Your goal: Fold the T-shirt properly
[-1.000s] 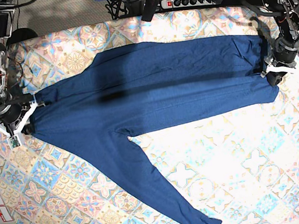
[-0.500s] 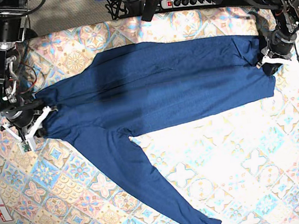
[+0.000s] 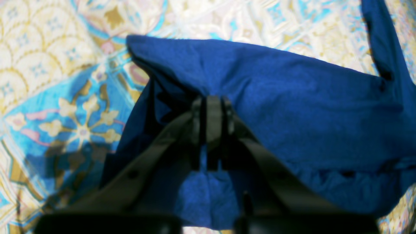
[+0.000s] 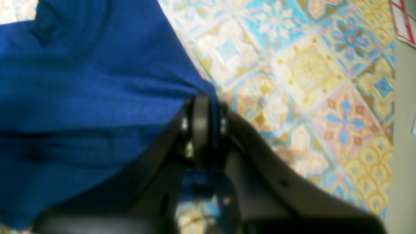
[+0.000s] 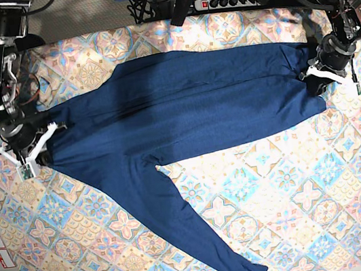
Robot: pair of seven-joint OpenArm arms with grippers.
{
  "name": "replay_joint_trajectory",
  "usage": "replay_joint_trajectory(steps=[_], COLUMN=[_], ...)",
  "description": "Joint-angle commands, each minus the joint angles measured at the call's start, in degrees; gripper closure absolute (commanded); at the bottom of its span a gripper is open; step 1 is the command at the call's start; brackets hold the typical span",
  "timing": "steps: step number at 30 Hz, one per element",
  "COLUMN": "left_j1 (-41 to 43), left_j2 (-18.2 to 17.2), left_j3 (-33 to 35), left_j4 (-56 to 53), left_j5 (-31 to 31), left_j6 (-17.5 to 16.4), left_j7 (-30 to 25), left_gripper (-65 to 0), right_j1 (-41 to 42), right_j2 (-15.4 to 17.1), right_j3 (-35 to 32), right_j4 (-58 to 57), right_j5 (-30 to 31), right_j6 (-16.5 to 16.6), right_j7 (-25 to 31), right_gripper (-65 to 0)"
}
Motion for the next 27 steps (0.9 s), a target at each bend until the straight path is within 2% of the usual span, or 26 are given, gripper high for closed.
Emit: replay_joint_trajectory(steps=[1, 6, 11, 15, 18, 21, 24, 27], left_j1=[-0.05, 0.65, 0.74, 0.21, -0.14, -1.11, -1.11, -1.37], left_j2=[-0.99, -0.99, -3.28, -3.46, -3.02, -2.05, -2.05, -2.05], left_j3=[-0.83, -5.05, -5.93, -6.02, -5.84, -5.76, -5.76, -5.93], left_j4=[1.08, 1.25, 1.34, 1.08, 1.08, 1.08, 1.08, 1.25], left_j5=[-0.71, -0.62, 0.09, 4.92, 9.23, 11.60, 11.43, 11.34], left_j6=[-1.51, -4.14, -4.14, -3.79, -3.79, -3.79, -3.79, -3.79], left_j7=[-0.36, 2.63, 3.42, 3.42, 3.42, 3.60, 3.60, 3.60], left_gripper=[0.0, 0.0, 0.0, 0.0, -0.8, -8.1, -17.0, -23.9], right_j1=[-0.02, -1.96, -1.52, -1.43, -0.29, 1.82, 4.02, 4.81], right_j2=[0.91, 1.00, 1.00, 0.91, 0.82, 0.82, 0.73, 0.73], right_j3=[0.38, 0.38, 0.20, -0.15, -0.15, 0.20, 0.38, 0.64], right_j4=[1.86, 3.44, 2.65, -1.30, -3.59, -4.91, -5.08, -4.64], right_j5=[0.49, 0.49, 0.49, 0.31, 0.31, 0.22, 0.22, 0.22], right_j6=[-0.08, -0.08, -0.08, -0.08, -0.08, -0.08, -0.08, -0.08], right_j7=[1.21, 1.21, 1.21, 1.13, 1.04, -2.13, -3.89, -3.80], right_gripper=[-0.3, -0.3, -0.6, -1.1, -6.7, -15.8, -22.8, -24.2])
